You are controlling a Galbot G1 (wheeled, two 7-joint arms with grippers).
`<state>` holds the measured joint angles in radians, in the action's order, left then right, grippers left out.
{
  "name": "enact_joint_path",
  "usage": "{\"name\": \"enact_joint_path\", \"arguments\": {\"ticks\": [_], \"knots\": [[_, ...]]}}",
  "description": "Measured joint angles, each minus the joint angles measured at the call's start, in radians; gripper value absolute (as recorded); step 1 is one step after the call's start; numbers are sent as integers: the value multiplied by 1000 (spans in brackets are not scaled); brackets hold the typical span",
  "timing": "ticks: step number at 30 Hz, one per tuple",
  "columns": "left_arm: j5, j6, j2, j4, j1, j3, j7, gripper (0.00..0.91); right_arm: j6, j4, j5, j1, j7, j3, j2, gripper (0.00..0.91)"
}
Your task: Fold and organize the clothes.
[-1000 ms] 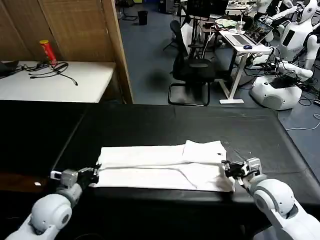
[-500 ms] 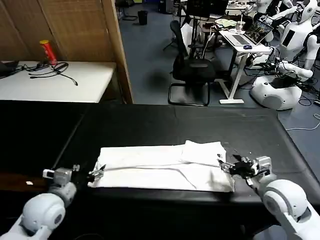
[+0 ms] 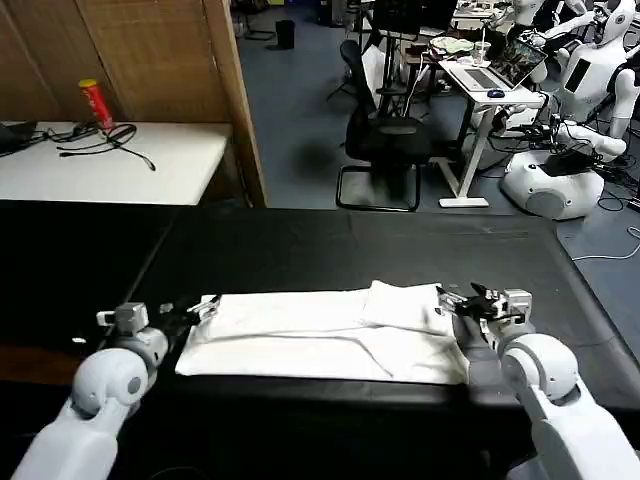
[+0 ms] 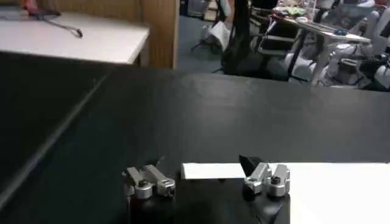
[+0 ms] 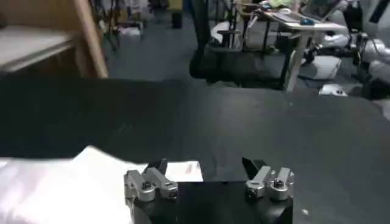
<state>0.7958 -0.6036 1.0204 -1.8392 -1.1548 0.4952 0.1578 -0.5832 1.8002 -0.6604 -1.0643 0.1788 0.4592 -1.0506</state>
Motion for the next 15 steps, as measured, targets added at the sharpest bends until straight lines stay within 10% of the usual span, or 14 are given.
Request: {"name": "enact_joint_path", "arguments": {"ticks": [7,13,15], "knots": [[5,7,16,61,25,-9,-17,878,1,-80,11,43,18,-15,-57,673],[1,14,30,92,35,-16,-21,546,-2,-120,52,65,18,-30,-101,429],[-2,21,33,99,38,-17,-20,244,-3,-122,59,66,16,-32,-111,176]]}}
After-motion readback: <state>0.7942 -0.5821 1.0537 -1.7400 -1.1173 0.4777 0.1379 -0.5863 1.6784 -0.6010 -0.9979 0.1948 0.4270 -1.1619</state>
